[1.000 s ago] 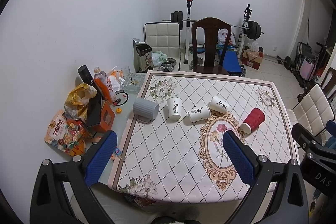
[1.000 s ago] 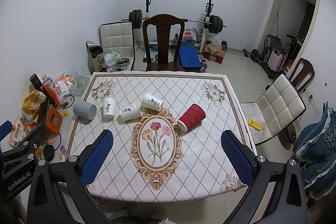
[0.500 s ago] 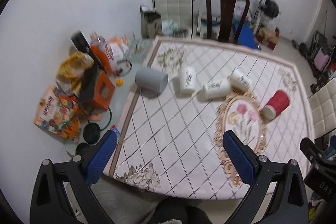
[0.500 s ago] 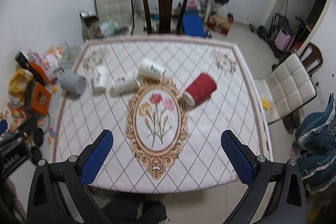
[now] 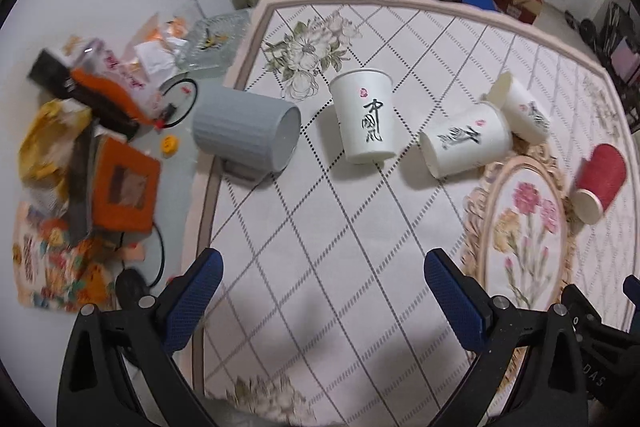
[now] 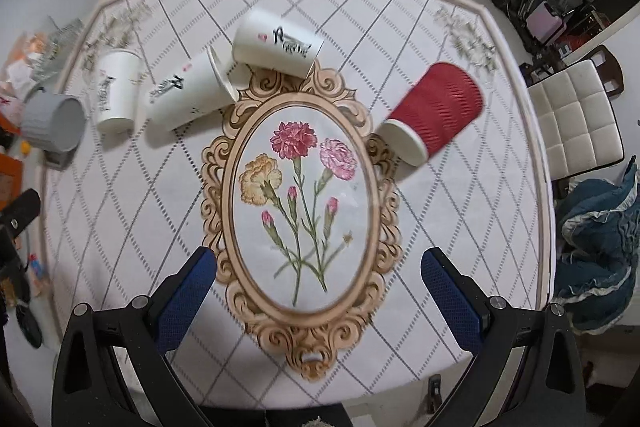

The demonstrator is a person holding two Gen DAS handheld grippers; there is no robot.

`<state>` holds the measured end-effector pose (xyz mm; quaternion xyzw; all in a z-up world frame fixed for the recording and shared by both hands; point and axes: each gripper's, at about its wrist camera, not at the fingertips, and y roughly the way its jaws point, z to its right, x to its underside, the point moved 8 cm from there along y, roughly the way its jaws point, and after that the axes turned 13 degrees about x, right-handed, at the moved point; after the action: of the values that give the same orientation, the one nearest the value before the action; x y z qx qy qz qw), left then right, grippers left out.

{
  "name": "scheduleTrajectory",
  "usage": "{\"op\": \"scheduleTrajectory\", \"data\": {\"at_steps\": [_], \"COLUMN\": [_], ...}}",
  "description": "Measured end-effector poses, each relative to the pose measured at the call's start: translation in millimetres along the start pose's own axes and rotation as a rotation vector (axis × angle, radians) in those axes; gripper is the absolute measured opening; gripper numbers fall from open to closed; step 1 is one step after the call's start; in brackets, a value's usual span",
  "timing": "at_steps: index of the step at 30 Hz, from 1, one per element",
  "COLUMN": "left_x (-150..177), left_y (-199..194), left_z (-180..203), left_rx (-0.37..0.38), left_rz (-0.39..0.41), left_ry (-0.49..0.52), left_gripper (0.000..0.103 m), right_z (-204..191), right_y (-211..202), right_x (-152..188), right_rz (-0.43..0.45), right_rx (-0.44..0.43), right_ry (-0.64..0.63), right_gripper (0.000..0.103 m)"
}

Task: Flip cup upright
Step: 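Move the left gripper toward the upright white calligraphy cup, then close the left gripper around the white calligraphy cup's body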

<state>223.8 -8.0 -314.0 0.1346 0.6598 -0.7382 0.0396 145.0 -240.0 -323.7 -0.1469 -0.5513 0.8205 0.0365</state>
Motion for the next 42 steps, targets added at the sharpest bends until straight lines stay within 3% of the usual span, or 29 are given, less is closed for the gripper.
{"op": "scheduleTrajectory", "data": {"at_steps": [8, 14, 21, 24, 26, 28, 36, 42], "left_x": [-58.0, -93.2, -109.8, -110.5, -110.1, -111.7, -111.2, -103.6], "left_y": [53.3, 83.3, 119.9, 132.0, 138.4, 141.3, 133.5, 101.1], "left_z": [-16.7, -15.2, -3.3, 1.2, 3.1, 8.1, 9.9, 2.1], "left_rx": [0.016, 0.101, 0.172, 0.198, 0.194, 0.192, 0.161, 0.131], "left_rz": [-0.046, -0.061, -0.116, -0.142, -0.152, -0.146, -0.116, -0.072], "left_ry": [-0.009, -0.019, -0.017, -0.018, -0.005, 0.025, 0.049, 0.053], "left_gripper": [0.102, 0.102, 0.084, 0.080, 0.070, 0.062, 0.061, 0.061], "right_z": [-24.0, -24.7, -24.7, -23.3, -22.2, -21.6, -11.0, -8.5], "right_y": [54.5, 81.7, 97.9, 103.4, 107.1, 108.2, 105.0, 88.5], "right_x": [-35.9, -52.6, -60.9, -63.4, -64.5, -64.6, -65.6, -61.7], "right_rz": [-0.092, -0.143, -0.172, -0.178, -0.186, -0.189, -0.179, -0.154], "right_rx": [0.042, 0.064, 0.105, 0.117, 0.125, 0.135, 0.146, 0.135], "right_ry": [-0.008, 0.030, 0.060, 0.066, 0.072, 0.074, 0.082, 0.077], "right_gripper": [0.103, 0.103, 0.103, 0.103, 0.103, 0.103, 0.103, 0.103]}}
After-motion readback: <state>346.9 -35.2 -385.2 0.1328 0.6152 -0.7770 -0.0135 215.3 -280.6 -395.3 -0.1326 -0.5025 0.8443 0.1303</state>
